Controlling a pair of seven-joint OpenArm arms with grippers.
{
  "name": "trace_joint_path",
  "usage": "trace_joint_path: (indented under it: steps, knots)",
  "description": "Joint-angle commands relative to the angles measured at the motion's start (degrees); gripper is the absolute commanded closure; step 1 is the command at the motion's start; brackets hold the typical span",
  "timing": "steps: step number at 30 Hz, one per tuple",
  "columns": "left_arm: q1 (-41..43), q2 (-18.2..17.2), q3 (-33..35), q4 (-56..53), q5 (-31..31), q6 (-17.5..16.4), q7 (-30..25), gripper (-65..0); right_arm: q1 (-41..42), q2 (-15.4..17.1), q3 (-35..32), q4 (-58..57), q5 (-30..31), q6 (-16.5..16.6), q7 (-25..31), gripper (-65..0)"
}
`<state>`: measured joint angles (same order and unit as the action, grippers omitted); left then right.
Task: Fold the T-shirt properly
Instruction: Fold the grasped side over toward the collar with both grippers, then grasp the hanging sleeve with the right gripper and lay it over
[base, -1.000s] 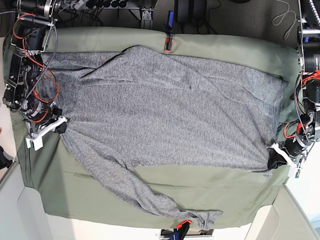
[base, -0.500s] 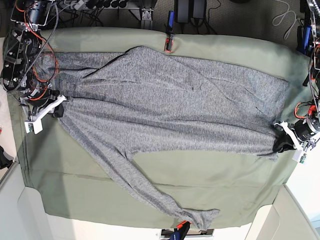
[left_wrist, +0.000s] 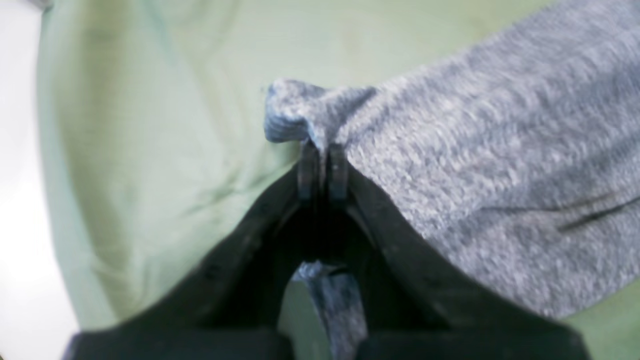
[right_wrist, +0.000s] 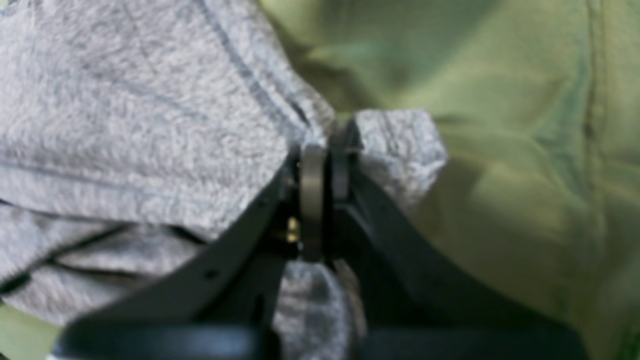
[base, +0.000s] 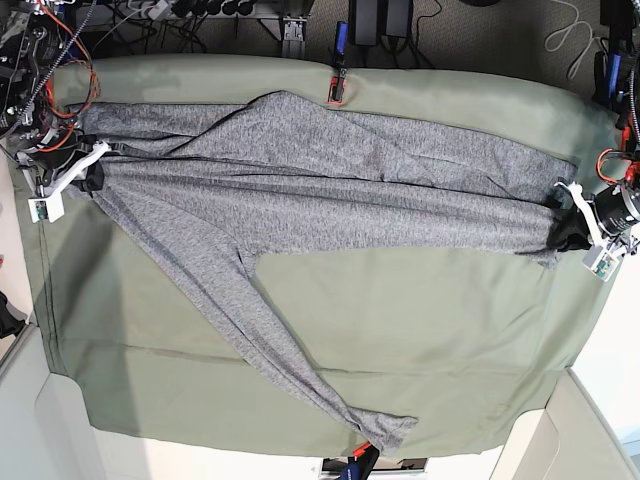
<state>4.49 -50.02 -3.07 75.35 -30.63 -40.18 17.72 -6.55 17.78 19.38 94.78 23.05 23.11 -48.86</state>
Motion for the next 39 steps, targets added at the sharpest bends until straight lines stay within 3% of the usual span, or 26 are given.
trace_joint_path:
  steps: [1,5,7,10,12,17,22,29,35,39]
  knots:
    - [-0.07,-1.6,-0.81,0.74,-0.2,0.18,-0.94,0.0,-0.24,1.62,0.55,1.01,0.35,-0.13,0.85,0.0]
    - [1.31,-0.39,-0.81,0.66,0.59,0.18,-0.9,-0.9,-1.77,2.16,0.55,0.94,3.06,-0.17,0.85,0.0]
    - [1.27,0.48,-0.81,0.66,1.4,0.18,-0.92,-10.3,-1.73,2.03,0.55,0.72,3.89,-0.15,0.85,0.0]
    - [1.25,1.31,-0.81,0.66,1.29,0.18,-0.94,-20.9,-1.73,2.03,0.55,0.72,4.42,-0.17,0.85,-24.8]
    - [1.25,1.44,-0.81,0.66,1.33,0.18,-0.92,-22.0,-1.68,2.08,0.55,0.74,4.42,-0.2,1.14,-34.5]
    - [1.22,1.42,-1.51,0.72,1.27,0.18,-0.76,-22.0,-1.05,2.03,0.55,2.05,5.7,-0.35,5.38,-35.0]
    - [1.22,1.4,-4.79,0.81,0.37,0.18,-0.72,-22.0,3.37,1.46,0.55,2.93,5.92,-0.35,5.57,-35.0]
    - [1.22,0.63,-6.27,0.85,-4.61,0.18,0.87,-22.0,13.16,-3.1,-0.5,1.84,6.38,-0.37,5.64,-35.0]
    - [1.25,0.63,-6.27,0.9,-7.96,0.18,4.02,-22.0,21.46,-8.0,-7.15,-8.9,-1.25,-0.66,11.3,-35.0]
    - [1.25,0.66,-6.27,0.9,-7.98,0.18,4.0,-22.0,27.45,-10.8,-10.86,-21.09,-6.05,-2.84,14.6,-35.0]
